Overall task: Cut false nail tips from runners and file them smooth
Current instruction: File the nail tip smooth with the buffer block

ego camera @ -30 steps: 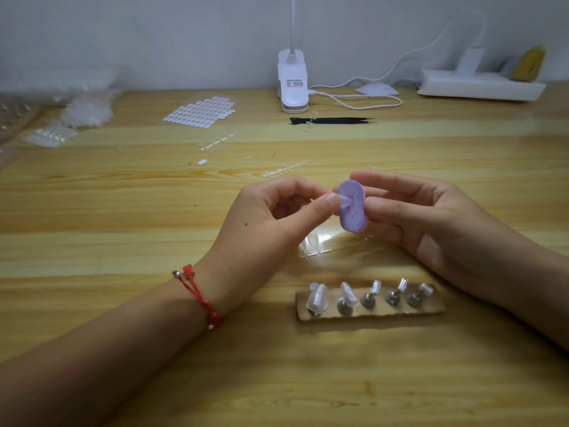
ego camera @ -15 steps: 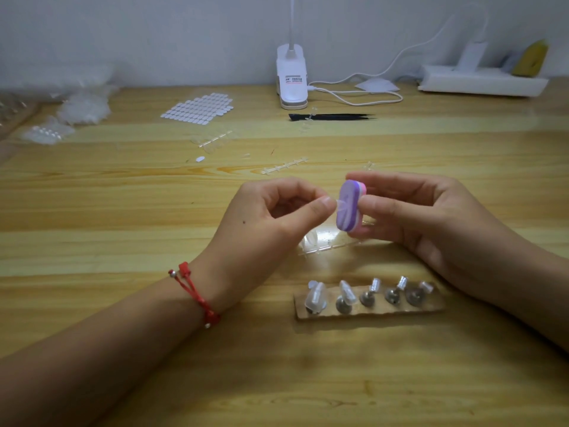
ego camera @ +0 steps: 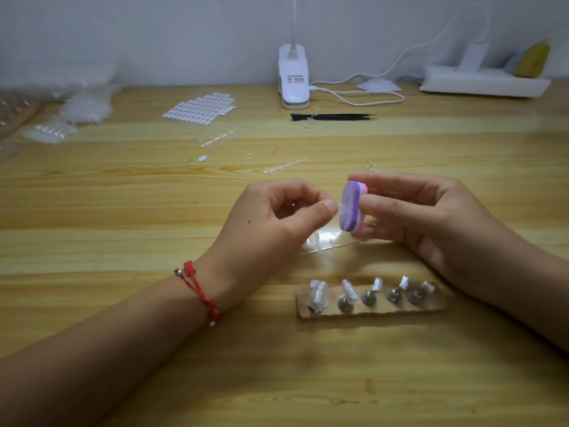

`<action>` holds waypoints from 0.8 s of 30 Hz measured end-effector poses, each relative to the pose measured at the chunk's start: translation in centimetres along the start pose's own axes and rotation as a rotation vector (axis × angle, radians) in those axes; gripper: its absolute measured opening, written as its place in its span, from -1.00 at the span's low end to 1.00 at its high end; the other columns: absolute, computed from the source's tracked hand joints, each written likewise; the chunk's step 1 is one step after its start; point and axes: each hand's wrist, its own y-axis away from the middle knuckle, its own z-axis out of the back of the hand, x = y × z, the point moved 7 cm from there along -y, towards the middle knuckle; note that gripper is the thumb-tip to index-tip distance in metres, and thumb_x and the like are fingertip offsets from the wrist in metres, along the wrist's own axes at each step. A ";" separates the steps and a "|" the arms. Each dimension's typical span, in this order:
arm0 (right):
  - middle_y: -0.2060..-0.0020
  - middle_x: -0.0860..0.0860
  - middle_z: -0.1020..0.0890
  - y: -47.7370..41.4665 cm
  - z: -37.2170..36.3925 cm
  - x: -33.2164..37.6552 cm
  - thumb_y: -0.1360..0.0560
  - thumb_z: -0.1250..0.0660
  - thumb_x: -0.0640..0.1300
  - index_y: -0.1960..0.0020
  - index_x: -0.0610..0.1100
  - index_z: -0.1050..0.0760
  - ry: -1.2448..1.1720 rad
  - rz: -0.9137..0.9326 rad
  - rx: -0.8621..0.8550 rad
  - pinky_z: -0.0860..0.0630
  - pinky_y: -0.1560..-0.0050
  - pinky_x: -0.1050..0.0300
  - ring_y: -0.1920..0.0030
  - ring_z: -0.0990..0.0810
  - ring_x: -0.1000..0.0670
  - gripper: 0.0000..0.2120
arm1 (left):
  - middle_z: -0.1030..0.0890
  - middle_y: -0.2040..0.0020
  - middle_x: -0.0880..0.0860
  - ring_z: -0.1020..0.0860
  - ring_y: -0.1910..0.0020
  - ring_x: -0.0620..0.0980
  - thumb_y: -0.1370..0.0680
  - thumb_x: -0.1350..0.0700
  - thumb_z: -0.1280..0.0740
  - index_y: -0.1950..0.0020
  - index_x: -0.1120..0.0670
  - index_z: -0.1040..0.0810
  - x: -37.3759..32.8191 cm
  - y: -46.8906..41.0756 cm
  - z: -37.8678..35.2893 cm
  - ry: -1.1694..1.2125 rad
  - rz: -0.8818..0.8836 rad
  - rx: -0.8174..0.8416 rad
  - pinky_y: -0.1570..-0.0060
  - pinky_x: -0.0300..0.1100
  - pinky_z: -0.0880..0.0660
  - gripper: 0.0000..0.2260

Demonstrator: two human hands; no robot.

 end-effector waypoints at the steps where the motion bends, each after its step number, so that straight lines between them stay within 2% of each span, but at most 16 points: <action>1: 0.13 -0.08 -0.73 0.0 0.0 0.0 -0.23 -0.51 -0.07 0.01 -0.01 -0.71 0.015 -0.004 0.008 -0.61 0.14 0.21 0.16 -0.72 -0.02 -0.68 | -0.42 0.52 -0.15 -0.34 0.52 -0.24 -0.50 0.22 -0.37 0.25 0.13 -0.59 0.0 0.0 0.2 0.013 0.000 -0.016 0.42 -0.44 -0.31 -0.88; 4: 0.09 -0.10 -0.73 0.2 -0.5 -0.2 -0.25 -0.52 -0.05 -0.03 0.01 -0.70 0.084 -0.024 0.055 -0.61 0.10 0.19 0.11 -0.72 -0.07 -0.66 | -0.43 0.51 -0.14 -0.36 0.52 -0.23 -0.50 0.22 -0.36 0.23 0.16 -0.59 0.1 -0.1 0.5 0.026 0.003 -0.043 0.42 -0.45 -0.30 -0.89; 8: 0.14 -0.09 -0.73 0.0 0.1 0.0 -0.21 -0.51 -0.09 0.03 -0.03 -0.72 0.002 0.002 -0.015 -0.62 0.16 0.21 0.17 -0.72 -0.02 -0.68 | -0.39 0.43 0.06 -0.31 0.49 -0.18 -0.50 0.22 -0.37 0.25 0.14 -0.59 -0.1 0.1 -0.1 0.002 -0.006 0.006 0.45 -0.41 -0.28 -0.88; 11: 0.11 -0.11 -0.73 0.2 -0.5 -0.1 -0.23 -0.51 -0.07 0.00 -0.01 -0.71 0.066 -0.014 0.034 -0.61 0.12 0.20 0.13 -0.72 -0.05 -0.67 | -0.39 0.41 0.08 -0.30 0.48 -0.16 -0.50 0.21 -0.37 0.24 0.15 -0.59 0.0 0.1 0.3 0.025 0.006 -0.027 0.45 -0.39 -0.27 -0.89; 14: 0.14 -0.08 -0.73 0.0 0.0 0.1 -0.21 -0.50 -0.08 0.03 -0.02 -0.72 0.007 0.007 -0.025 -0.61 0.16 0.22 0.17 -0.72 -0.03 -0.68 | -0.39 0.39 0.13 -0.31 0.46 -0.14 -0.50 0.21 -0.37 0.26 0.12 -0.59 0.0 0.1 -0.2 -0.018 0.007 0.027 0.45 -0.40 -0.28 -0.87; 19: 0.11 -0.09 -0.73 0.1 -0.5 -0.1 -0.26 -0.56 -0.10 -0.01 -0.01 -0.71 0.072 -0.010 0.036 -0.61 0.11 0.20 0.13 -0.72 -0.05 -0.68 | -0.36 0.40 0.11 -0.29 0.49 -0.17 -0.50 0.22 -0.37 0.26 0.12 -0.58 0.1 0.1 0.3 0.023 0.012 -0.025 0.45 -0.41 -0.27 -0.87; 22: 0.15 -0.07 -0.73 -0.1 0.3 0.0 -0.21 -0.51 -0.11 0.02 -0.07 -0.71 -0.027 0.005 -0.047 -0.61 0.17 0.21 0.19 -0.71 -0.02 -0.67 | -0.38 0.40 0.13 -0.30 0.47 -0.14 -0.50 0.22 -0.37 0.25 0.13 -0.59 0.0 0.1 -0.2 -0.016 0.010 0.019 0.46 -0.41 -0.27 -0.88; 24: 0.14 -0.08 -0.73 -0.1 0.1 -0.1 -0.22 -0.51 -0.09 0.01 -0.04 -0.71 -0.003 -0.004 -0.019 -0.61 0.15 0.20 0.18 -0.71 -0.03 -0.67 | -0.38 0.44 0.06 -0.29 0.49 -0.15 -0.49 0.22 -0.37 0.25 0.13 -0.58 0.0 0.1 0.1 0.010 0.015 -0.013 0.45 -0.41 -0.27 -0.88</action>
